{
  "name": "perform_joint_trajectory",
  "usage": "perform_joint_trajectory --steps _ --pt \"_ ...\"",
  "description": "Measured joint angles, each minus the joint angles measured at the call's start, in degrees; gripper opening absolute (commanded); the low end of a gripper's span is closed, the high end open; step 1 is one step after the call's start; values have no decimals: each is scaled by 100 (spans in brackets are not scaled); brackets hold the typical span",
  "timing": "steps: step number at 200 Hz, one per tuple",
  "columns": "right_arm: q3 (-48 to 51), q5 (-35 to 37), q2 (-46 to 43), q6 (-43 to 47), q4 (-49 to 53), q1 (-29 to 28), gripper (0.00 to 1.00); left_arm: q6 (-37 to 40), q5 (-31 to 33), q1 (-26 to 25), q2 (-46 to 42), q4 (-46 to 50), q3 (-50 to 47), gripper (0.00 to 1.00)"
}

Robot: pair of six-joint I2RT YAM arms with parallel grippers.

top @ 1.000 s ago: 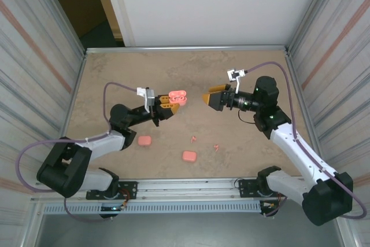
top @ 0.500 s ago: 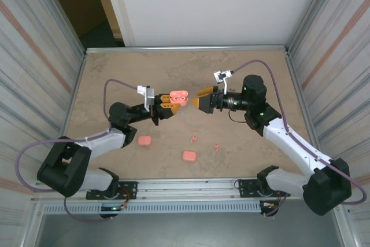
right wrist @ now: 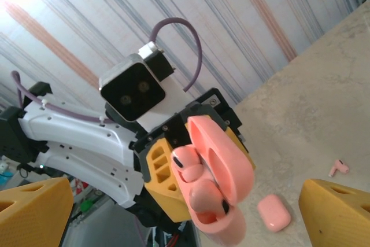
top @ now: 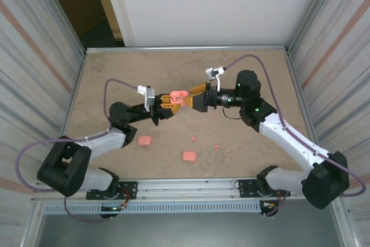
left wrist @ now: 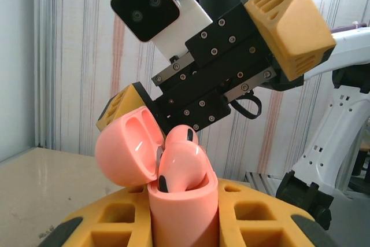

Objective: Insert the wireless bluetooth earbuds into the charging case

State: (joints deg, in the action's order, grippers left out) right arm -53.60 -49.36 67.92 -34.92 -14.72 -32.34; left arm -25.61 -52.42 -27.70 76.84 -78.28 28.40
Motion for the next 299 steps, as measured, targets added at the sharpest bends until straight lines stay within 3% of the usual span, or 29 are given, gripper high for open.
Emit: perform_joint_trajectory --steps 299 --pt "-212 55 -48 680 494 -378 99 -22 -35 -20 225 -129 57 0"
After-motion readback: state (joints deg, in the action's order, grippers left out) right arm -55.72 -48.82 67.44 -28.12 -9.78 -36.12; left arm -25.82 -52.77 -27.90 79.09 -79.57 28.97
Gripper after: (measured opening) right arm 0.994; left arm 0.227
